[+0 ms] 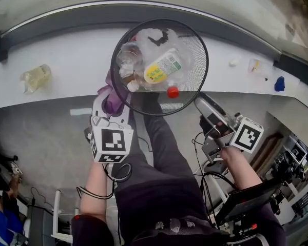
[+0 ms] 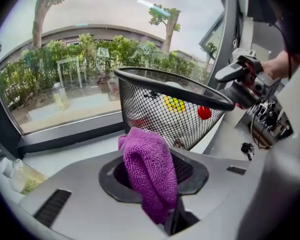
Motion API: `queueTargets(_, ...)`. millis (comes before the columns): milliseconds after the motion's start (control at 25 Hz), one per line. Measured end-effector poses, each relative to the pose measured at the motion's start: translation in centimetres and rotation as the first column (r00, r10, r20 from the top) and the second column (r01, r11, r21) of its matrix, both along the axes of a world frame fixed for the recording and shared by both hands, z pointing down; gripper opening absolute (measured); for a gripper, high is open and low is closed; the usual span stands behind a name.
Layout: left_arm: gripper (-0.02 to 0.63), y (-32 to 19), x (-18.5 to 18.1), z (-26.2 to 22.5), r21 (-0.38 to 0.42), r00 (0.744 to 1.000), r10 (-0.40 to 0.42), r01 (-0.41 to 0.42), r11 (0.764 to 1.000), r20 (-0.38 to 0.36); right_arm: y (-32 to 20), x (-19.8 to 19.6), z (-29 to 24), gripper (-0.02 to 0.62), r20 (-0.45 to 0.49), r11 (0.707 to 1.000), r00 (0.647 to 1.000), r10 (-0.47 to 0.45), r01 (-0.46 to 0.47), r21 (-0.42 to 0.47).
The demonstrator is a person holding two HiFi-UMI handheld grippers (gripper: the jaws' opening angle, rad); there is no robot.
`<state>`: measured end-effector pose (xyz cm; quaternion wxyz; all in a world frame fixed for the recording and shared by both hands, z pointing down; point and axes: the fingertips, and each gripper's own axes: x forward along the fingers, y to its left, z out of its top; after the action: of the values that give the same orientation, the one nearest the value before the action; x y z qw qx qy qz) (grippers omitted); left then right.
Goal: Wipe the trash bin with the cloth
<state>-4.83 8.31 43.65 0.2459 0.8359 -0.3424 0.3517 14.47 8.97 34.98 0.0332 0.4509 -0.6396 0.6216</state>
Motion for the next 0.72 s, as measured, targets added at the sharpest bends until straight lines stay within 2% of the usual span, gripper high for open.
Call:
queueTargets(120,0.12,-2.0,-1.0,0.1,0.045,0.999,0.007,-0.009,0.999,0.04,-4.6,2.3,-1.8,0.218,-0.134,0.98,0.985,-0.112,0.132,0.147)
queueTargets(200,0.12,-2.9,-1.4,0.1,0.076,0.997,0.038,-0.043,0.996,0.072,-7.6,1.7,-2.1,0.218,-0.192,0.956,0.965,-0.181,0.218,0.197)
queueTargets(280,0.12,-3.8,-1.9,0.0,0.104,0.992,0.065,-0.076,0.992,0.111,-9.2,0.7,-1.1,0.218,-0.246,0.934,0.933,-0.262,0.309,0.178)
queueTargets(400,0.12,-4.9,-2.4,-0.4,0.132,0.989,0.06,-0.078,0.988,0.135,-9.7,-0.2,1.1,0.215,-0.283,0.903,0.881,-0.378,0.419,0.096)
queueTargets(440,0.118,-5.1,-2.5,-0.5,0.14,0.989,0.059,-0.078,0.987,0.139,-9.5,-0.4,1.6,0.165,-0.269,0.904,0.883,-0.385,0.42,0.082)
queueTargets(480,0.119,-5.1,-2.6,-0.6,0.145,0.988,0.061,-0.082,0.986,0.142,-9.3,-0.5,1.8,0.109,-0.235,0.915,0.9,-0.366,0.394,0.083)
queueTargets(520,0.118,-4.9,-2.7,-0.5,0.147,0.988,0.067,-0.088,0.985,0.142,-9.2,-0.6,1.9,0.095,-0.183,0.937,0.931,-0.318,0.337,0.089)
queueTargets(600,0.118,-4.0,-2.4,-0.6,0.132,0.988,0.087,-0.104,0.986,0.125,-8.8,-0.3,2.0,0.087,-0.059,0.985,0.986,-0.155,0.159,0.071)
queueTargets(640,0.118,-3.1,-2.0,-0.8,0.118,0.989,0.101,-0.113,0.987,0.106,-8.4,0.0,2.0,0.088,-0.012,0.996,0.997,-0.073,0.073,0.05)
queueTargets(720,0.118,-1.1,-0.9,-1.6,0.092,0.99,0.124,-0.13,0.987,0.068,-6.9,0.1,1.9,0.089,0.033,0.999,0.999,0.04,-0.041,0.009)
